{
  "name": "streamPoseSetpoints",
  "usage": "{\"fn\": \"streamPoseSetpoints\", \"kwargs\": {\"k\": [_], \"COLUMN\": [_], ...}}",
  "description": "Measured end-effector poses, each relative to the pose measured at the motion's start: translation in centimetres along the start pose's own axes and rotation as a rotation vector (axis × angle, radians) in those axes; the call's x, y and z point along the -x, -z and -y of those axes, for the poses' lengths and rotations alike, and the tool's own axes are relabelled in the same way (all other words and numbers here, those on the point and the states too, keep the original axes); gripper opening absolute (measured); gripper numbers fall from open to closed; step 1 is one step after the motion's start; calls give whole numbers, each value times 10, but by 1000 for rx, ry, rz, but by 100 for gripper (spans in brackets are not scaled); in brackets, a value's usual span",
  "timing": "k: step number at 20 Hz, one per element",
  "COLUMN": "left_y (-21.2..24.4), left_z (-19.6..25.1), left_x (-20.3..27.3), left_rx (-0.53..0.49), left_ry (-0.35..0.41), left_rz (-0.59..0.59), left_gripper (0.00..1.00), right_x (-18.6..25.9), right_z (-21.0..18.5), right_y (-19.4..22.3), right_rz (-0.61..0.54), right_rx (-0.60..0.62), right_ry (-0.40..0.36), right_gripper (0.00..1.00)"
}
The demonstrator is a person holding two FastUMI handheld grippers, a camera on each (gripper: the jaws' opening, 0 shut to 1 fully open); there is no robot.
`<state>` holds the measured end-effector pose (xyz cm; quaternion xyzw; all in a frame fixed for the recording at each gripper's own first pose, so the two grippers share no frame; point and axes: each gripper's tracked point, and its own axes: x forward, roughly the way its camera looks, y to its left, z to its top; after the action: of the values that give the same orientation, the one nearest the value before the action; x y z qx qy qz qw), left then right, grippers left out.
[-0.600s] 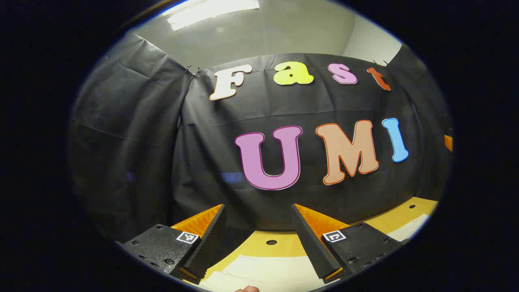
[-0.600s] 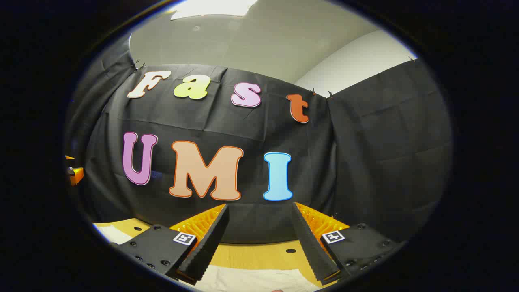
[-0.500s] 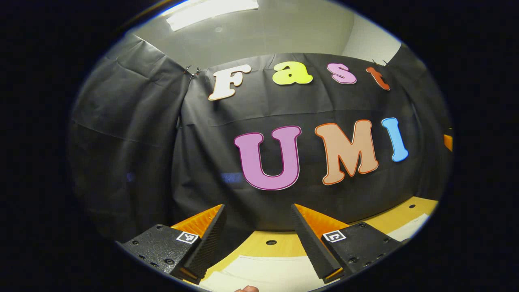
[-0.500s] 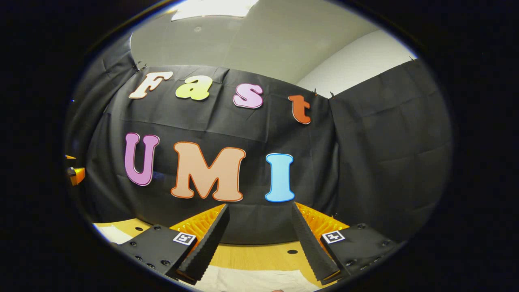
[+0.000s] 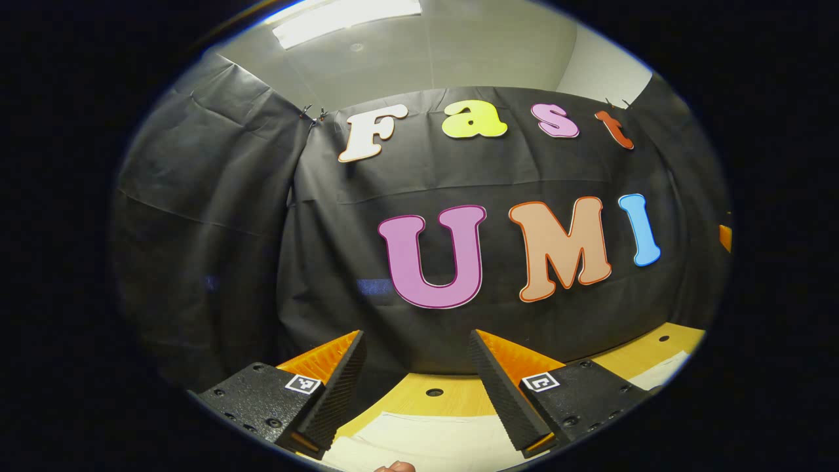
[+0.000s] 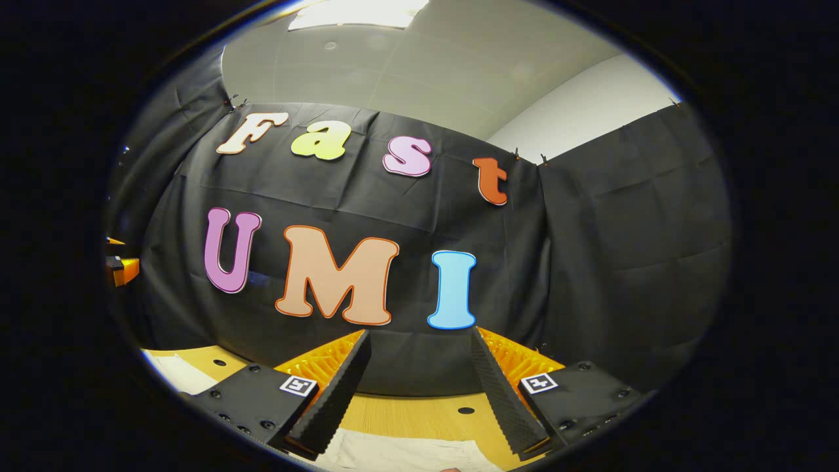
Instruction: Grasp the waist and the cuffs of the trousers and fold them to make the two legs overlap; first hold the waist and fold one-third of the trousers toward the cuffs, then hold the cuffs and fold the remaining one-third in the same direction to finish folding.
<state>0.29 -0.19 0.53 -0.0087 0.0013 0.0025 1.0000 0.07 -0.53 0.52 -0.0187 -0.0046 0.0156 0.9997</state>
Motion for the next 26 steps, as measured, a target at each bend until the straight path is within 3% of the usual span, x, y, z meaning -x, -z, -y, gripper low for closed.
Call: {"fn": "streamPoseSetpoints", "kwargs": {"k": [10,17,26], "left_y": [2,7,13], "left_z": [1,1,0], "left_x": [0,1,7], "left_rx": [-7,15,2], "left_ry": [-1,-9,-39], "left_rz": [-6,-18,-32], "left_gripper": [95,95,95], "right_x": [8,29,68], "right_z": [13,27,49], "right_y": [19,44,108], "right_rz": [-30,-73,-194], "right_rx": [46,228,489], "right_ry": [-9,-100,-217], "right_gripper": [97,96,97]}}
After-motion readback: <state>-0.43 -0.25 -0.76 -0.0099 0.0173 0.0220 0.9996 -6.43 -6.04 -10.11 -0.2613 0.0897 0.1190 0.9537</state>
